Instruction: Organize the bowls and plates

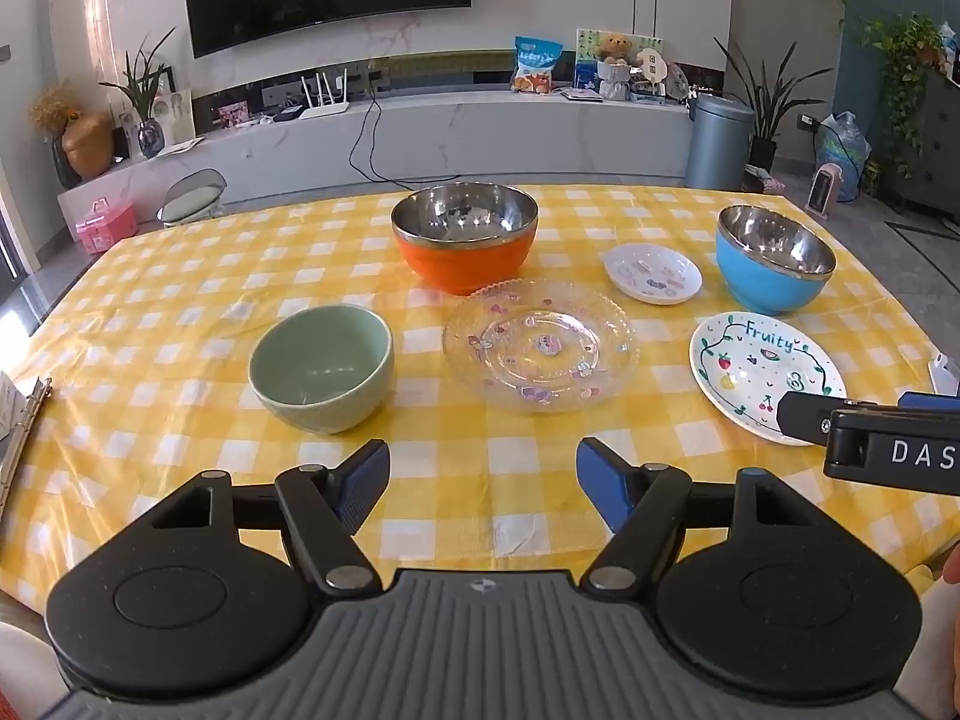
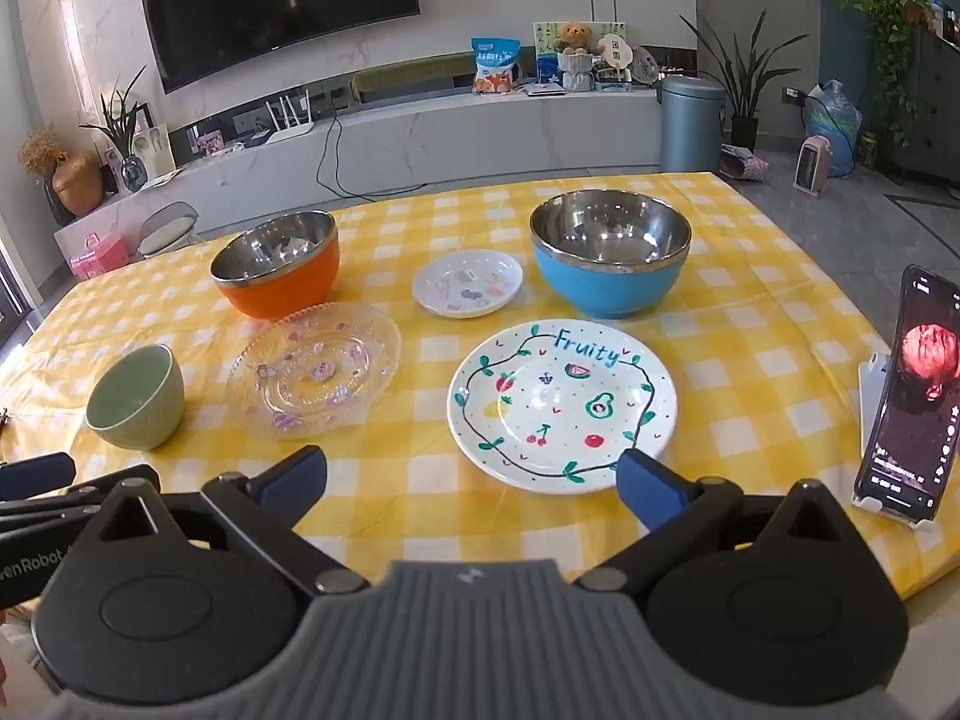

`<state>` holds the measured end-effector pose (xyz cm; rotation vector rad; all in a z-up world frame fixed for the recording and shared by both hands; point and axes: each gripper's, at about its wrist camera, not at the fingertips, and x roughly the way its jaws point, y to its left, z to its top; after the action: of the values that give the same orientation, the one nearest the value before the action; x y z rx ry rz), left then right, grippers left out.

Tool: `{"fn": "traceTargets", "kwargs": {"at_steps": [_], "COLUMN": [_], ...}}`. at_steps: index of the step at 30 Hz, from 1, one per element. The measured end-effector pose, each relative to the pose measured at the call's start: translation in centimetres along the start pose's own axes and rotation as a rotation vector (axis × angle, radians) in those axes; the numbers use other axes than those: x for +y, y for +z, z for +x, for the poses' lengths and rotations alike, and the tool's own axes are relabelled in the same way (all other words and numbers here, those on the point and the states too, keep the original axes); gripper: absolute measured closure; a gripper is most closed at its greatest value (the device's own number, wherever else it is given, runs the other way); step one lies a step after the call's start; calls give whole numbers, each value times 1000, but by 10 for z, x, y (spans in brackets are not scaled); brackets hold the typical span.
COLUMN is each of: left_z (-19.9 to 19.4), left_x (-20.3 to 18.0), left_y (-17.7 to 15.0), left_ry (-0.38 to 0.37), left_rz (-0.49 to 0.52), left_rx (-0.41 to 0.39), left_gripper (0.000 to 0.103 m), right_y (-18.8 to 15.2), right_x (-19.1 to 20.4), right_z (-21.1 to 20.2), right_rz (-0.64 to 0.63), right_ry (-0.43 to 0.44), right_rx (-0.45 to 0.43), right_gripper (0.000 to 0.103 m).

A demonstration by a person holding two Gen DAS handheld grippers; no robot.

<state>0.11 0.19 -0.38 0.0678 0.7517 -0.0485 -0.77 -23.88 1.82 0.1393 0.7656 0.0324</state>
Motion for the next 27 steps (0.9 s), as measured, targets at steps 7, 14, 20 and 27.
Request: {"fn": "traceTargets", "kwargs": {"at_steps": [7, 14, 20, 27], "left_z": [0, 0, 1, 2], "left_x": [2, 3, 3, 4], "left_y": [0, 0, 0, -1], "left_ry": [0, 0, 0, 2], "left_rz": [-10, -14, -14, -19], "left_rx": [1, 6, 6, 14], "left_gripper": [19, 19, 19, 19], "right_y": [0, 0, 0, 0], "right_x": [0, 0, 0, 0], "right_z": [0, 1, 1, 1], "right_rz": [0, 0, 0, 0], "right_ry": [0, -1, 0, -1], "right_rx": [2, 4, 5, 6], "right_gripper": [2, 2, 2, 2]}}
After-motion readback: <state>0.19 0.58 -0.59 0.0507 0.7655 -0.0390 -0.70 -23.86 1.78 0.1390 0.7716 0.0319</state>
